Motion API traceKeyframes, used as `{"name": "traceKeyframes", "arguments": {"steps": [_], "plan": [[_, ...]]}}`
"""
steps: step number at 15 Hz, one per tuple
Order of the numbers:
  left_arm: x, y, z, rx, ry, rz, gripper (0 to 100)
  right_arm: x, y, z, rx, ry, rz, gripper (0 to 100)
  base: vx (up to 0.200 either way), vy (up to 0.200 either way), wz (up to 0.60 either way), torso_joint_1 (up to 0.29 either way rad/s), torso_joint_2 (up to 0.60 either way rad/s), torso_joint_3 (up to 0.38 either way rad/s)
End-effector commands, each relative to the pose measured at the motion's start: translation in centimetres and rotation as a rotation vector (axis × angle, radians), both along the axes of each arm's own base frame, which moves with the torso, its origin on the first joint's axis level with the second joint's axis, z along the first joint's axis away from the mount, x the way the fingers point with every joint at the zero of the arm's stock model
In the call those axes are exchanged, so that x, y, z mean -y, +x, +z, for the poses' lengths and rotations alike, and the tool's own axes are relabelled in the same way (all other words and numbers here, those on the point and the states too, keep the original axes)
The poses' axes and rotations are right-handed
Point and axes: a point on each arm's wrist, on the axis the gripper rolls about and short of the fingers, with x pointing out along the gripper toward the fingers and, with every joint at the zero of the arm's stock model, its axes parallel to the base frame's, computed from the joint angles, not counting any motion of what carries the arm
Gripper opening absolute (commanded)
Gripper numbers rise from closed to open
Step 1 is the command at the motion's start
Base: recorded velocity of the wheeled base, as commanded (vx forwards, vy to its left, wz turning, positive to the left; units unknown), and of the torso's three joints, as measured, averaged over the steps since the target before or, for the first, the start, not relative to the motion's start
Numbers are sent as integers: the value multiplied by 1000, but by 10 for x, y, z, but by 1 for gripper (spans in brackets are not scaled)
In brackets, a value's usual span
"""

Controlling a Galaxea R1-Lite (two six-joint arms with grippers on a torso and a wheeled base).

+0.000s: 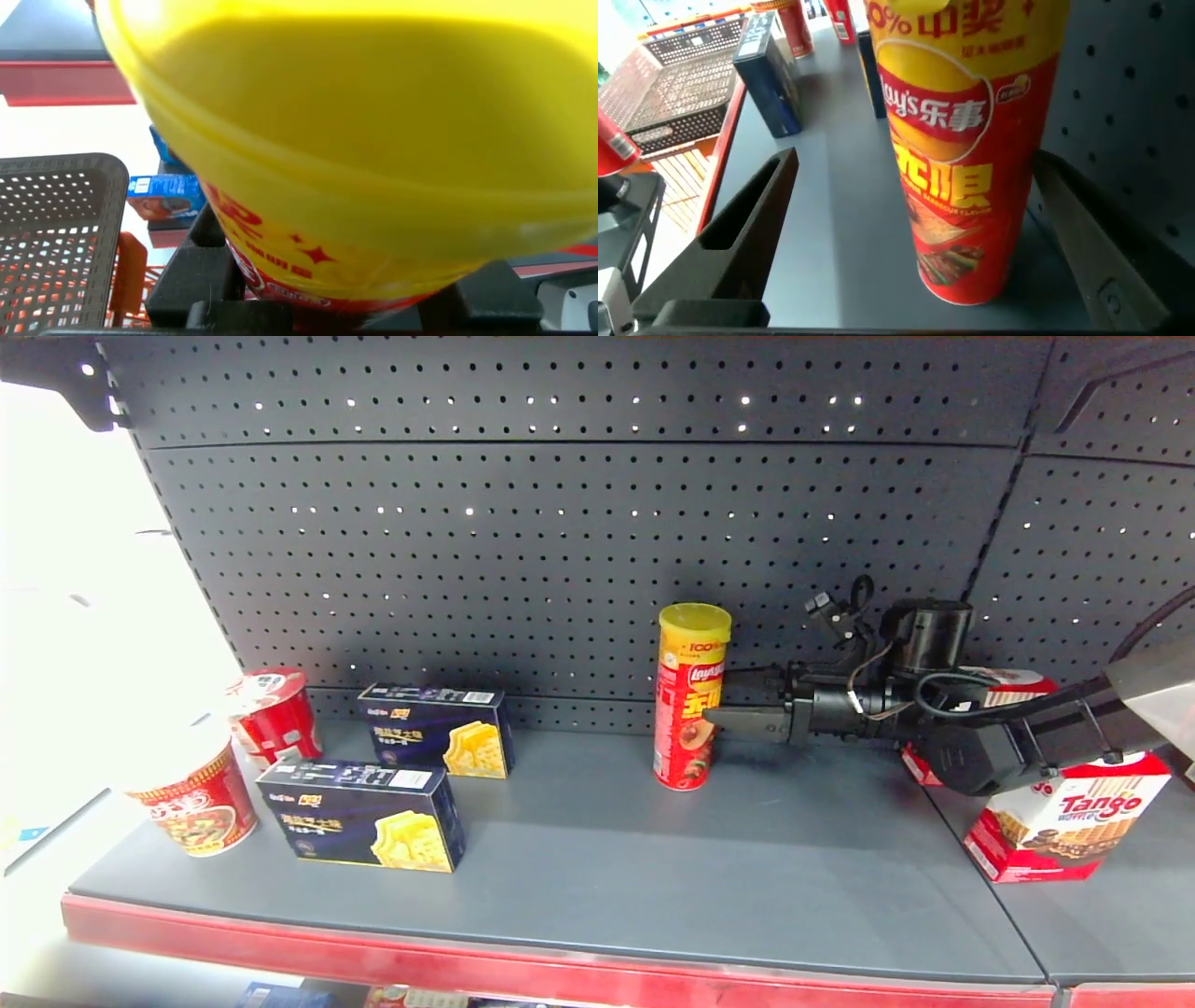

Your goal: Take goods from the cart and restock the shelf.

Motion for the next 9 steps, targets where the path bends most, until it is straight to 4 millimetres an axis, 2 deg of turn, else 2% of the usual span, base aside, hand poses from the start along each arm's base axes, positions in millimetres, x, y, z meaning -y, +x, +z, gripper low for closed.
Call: {"name": "traceKeyframes", "arguments": {"steps": [1,3,6,9], "plan": [[0,0,-2,-6,1,0,0,-1,-3,4,9,2,5,100,0,0,0,0,0,0],[0,1,-4,-15,2,-1,0,-10,-10,11,25,7,29,100,0,0,0,0,0,0],[0,0,-6,-4,0,0,0,-15,-24,9,16,4,52,100,0,0,0,0,0,0],[0,-1,-9,-6,1,3,0,-10,-39,5,4,1,52,100,0,0,0,0,0,0]]}}
